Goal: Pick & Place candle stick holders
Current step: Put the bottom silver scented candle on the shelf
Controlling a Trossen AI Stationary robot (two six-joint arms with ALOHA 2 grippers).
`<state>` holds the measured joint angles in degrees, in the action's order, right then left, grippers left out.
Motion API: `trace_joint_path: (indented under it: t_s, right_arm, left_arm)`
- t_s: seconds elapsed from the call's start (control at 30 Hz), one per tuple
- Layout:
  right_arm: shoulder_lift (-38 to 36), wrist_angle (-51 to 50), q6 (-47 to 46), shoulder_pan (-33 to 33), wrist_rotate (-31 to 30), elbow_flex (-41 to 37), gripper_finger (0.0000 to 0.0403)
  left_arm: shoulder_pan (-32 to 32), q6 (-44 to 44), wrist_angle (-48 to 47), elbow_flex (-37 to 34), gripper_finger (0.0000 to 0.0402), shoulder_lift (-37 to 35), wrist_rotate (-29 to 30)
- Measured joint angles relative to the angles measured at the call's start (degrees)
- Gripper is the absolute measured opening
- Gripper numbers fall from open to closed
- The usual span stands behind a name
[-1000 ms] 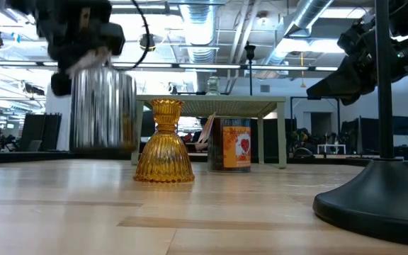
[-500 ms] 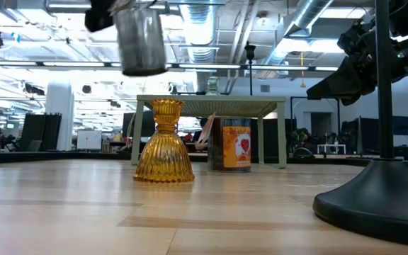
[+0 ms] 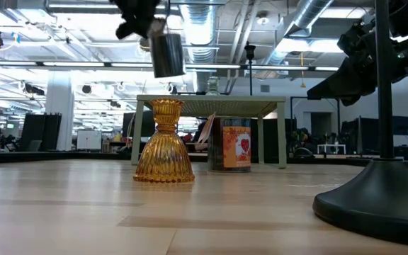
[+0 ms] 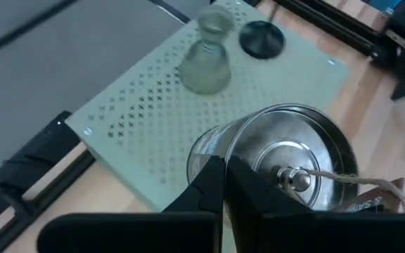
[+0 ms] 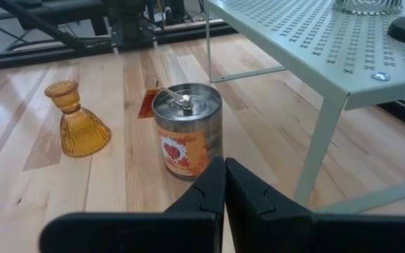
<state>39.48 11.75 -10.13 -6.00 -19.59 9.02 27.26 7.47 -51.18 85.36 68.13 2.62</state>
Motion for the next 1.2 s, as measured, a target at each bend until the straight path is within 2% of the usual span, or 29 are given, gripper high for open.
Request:
trace_joint_path:
  t_s: [0.1, 0.2, 0.47, 0.77, 1.2]
  right_arm:
    - [0.00, -0.22, 0.00, 0.02, 0.00, 0.00, 0.0000]
    - [0.00, -0.49, 0.00, 0.02, 0.00, 0.00, 0.0000]
    - [0.02, -1.27, -0.42, 0.02, 0.00, 0.00, 0.0000]
    - [0.00, -1.34, -0.42, 0.00, 0.00, 0.00, 0.0000]
    - [0.01, -1.36, -0.42, 0.01, 0.00, 0.00, 0.0000]
  left_arm:
    - [4.94, -2.59, 1.98, 1.78, 0.0004, 4.13, -5.44]
    - [8.30, -4.05, 2.73, 4.14, 0.0004, 7.82, -5.95]
    - [14.77, -4.24, 2.70, 7.65, 0.0005, 13.64, -12.06]
    - [17.25, -4.24, 2.78, 7.81, 0.0005, 15.64, -12.23]
    - [17.51, -4.05, 3.30, 7.94, 0.0005, 18.45, -13.80]
